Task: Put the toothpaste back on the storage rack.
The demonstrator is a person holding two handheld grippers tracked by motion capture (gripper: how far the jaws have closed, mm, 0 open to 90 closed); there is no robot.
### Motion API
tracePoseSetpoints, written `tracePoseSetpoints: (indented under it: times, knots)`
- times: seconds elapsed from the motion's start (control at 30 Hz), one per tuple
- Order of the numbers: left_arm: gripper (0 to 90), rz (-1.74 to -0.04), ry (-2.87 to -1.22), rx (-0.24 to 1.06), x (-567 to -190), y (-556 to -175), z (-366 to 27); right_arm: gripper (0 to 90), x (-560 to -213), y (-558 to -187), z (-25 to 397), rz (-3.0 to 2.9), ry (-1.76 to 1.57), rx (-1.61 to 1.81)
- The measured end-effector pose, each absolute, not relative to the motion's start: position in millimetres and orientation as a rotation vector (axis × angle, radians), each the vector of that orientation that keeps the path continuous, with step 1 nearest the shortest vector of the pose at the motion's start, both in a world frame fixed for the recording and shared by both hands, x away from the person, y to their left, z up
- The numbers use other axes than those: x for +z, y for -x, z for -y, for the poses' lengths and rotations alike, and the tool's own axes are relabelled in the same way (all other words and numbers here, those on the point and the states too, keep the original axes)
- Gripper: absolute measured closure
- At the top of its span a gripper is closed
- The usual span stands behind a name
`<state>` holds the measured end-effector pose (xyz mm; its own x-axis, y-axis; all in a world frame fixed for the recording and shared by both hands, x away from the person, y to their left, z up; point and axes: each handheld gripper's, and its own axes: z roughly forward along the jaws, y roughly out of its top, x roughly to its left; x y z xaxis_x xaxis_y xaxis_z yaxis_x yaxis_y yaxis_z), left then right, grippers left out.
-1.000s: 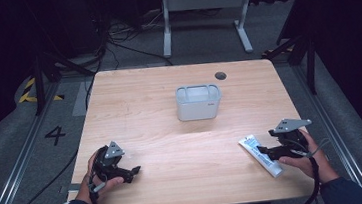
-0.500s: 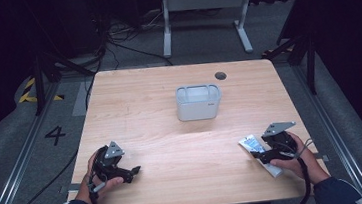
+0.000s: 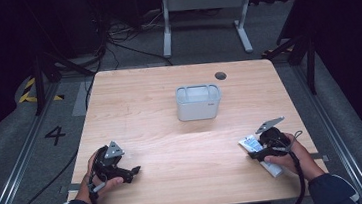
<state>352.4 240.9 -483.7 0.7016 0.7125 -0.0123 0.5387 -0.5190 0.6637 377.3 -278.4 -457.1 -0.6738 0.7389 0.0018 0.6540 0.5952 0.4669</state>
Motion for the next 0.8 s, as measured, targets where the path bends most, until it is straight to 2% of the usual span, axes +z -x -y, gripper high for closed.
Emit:
tracePoseSetpoints:
  times: [0.3,0.33,0.47,0.8]
  knots:
    - [0.4,-0.949,-2.255,0.345,-483.7,-352.4,-240.9,35.4,-454.2,-382.8,272.8,-2.653,-1.189,0.587]
    - [0.4,-0.949,-2.254,0.344,-483.7,-352.4,-240.9,39.7,-453.2,-383.4,271.5,-2.654,-1.199,0.577]
    - [0.4,-0.949,-2.254,0.344,-483.7,-352.4,-240.9,45.9,-451.7,-383.3,268.2,-2.664,-1.191,0.565]
    - [0.4,-0.949,-2.255,0.344,-483.6,-352.4,-241.0,55.4,-449.9,-384.3,268.8,-2.687,-1.162,0.554]
